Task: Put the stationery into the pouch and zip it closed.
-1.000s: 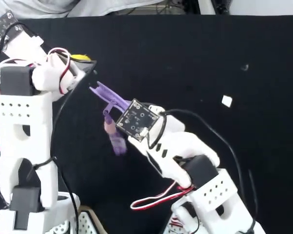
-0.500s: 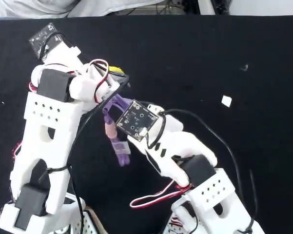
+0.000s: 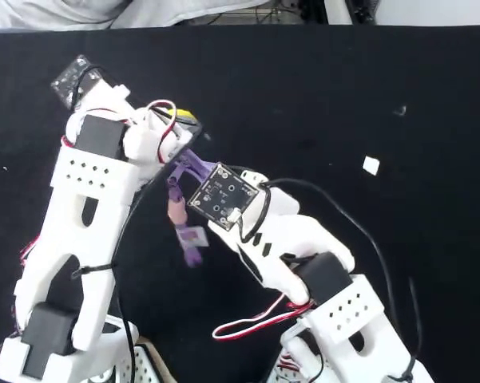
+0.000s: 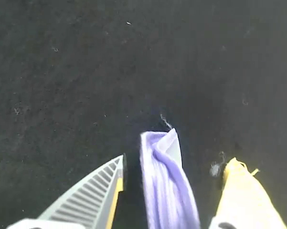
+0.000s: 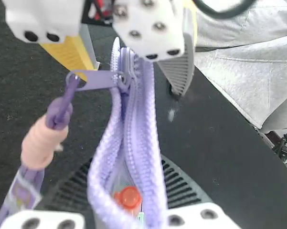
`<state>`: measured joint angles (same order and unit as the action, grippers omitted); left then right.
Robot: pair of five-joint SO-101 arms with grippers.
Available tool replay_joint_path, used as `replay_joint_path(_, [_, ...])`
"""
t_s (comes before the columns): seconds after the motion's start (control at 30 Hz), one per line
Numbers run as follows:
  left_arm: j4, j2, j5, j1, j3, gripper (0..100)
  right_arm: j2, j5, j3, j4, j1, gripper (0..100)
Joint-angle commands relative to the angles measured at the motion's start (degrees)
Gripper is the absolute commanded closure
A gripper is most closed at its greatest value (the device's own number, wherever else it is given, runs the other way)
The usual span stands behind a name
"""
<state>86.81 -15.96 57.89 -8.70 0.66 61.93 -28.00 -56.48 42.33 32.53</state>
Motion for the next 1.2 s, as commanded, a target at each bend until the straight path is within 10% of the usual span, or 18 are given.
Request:
replay_joint_path(0.0, [-0.62,-2.11,0.53,1.36,-0.13,69,2.07,-0.09,0.75,-1.67,-0.97,98.8])
replay_joint_path(0.37, [-0.70,-2.11,-4.75,2.51,0.22,92,2.15,-0.09,0.66,-1.67,-0.97,98.8])
replay_joint_path(0.63, [-0.70,-2.11,-4.75,1.19,0.22,90,2.15,-0.09,0.31,-2.11,-0.97,98.8])
replay_joint_path(0.97, [3.87,-2.20,-4.48,-3.21,4.00,60,1.98,-0.44,-2.77,-6.42,-0.97,98.8])
replay_joint_path(1.17, [4.13,-2.02,-4.57,-2.86,4.97,68,2.07,-0.09,-3.21,-6.86,0.26,98.8])
